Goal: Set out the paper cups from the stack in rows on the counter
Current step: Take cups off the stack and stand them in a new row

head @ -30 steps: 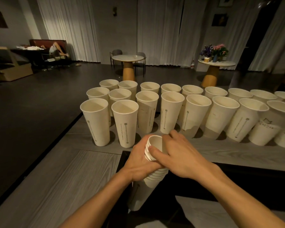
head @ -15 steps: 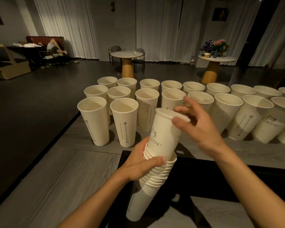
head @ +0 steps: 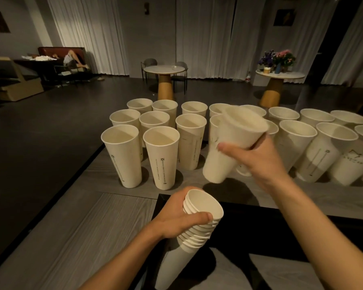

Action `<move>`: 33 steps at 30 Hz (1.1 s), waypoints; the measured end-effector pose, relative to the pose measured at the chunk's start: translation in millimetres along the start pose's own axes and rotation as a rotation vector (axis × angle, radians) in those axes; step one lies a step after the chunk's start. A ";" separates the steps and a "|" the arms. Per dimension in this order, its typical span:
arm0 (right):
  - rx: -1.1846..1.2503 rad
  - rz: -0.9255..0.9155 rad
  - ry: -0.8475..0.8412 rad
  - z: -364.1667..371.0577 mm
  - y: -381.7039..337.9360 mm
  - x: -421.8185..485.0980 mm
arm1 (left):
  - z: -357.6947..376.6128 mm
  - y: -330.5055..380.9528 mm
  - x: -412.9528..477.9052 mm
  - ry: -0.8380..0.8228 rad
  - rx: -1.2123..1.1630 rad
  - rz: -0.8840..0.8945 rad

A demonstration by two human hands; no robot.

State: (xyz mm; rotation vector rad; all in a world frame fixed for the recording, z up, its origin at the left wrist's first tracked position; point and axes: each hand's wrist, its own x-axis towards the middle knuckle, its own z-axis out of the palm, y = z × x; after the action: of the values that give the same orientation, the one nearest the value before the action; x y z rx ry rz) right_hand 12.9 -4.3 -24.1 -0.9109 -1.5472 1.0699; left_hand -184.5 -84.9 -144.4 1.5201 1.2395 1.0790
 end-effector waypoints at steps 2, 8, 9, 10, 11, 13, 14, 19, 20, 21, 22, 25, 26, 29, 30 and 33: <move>-0.122 0.037 -0.044 11.6 22.7 2.8 | 0.9 -0.5 -0.5 -0.008 -0.008 -0.003; -0.315 0.068 -0.112 39.0 50.7 10.2 | -1.3 -4.9 0.5 0.012 -0.029 -0.019; -0.319 0.066 -0.120 42.0 51.0 11.8 | -2.5 -5.7 0.9 0.018 -0.030 -0.018; -0.320 0.060 -0.124 44.4 51.0 12.9 | -2.8 -6.0 1.4 0.025 -0.033 -0.016; -0.320 0.062 -0.126 46.6 51.1 13.7 | -2.9 -6.2 1.6 0.031 -0.034 -0.014; -0.318 0.070 -0.125 49.5 52.0 13.8 | -2.1 -6.1 2.3 0.036 -0.036 -0.007; -0.322 0.069 -0.130 49.6 52.8 13.2 | -1.3 -5.6 2.9 0.038 -0.037 -0.006; -0.456 0.136 -0.192 41.3 47.8 -2.1 | 2.6 -4.4 2.9 0.039 -0.052 0.001; -0.500 0.146 -0.159 38.4 45.2 -9.2 | 3.6 -3.6 2.3 0.046 -0.054 0.001; -0.563 0.146 -0.136 35.4 40.3 -18.1 | 4.8 -1.9 2.7 0.053 -0.056 0.001; -0.636 0.146 -0.153 32.9 35.6 -27.3 | 6.7 0.2 3.2 0.052 -0.055 0.006; -0.878 0.237 -0.409 30.7 19.2 -53.7 | 15.8 7.9 7.3 0.059 0.011 0.026; -0.947 0.270 -0.473 30.9 16.4 -60.7 | 19.8 12.1 7.5 0.070 0.040 0.036; -1.022 0.264 -0.462 28.8 13.1 -72.3 | 30.9 22.2 8.6 0.065 0.097 0.055; -1.025 0.254 -0.435 26.6 14.1 -74.4 | 34.0 24.9 8.3 0.062 0.098 0.052; -1.047 0.213 -0.414 18.0 12.5 -81.6 | 39.9 32.1 8.0 0.035 0.123 0.057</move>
State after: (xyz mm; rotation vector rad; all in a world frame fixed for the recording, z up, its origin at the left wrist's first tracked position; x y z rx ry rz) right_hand 13.1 -79.3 -62.9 -1.6398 -2.4682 0.5412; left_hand -137.6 -85.0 -122.4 1.6440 1.3142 1.0868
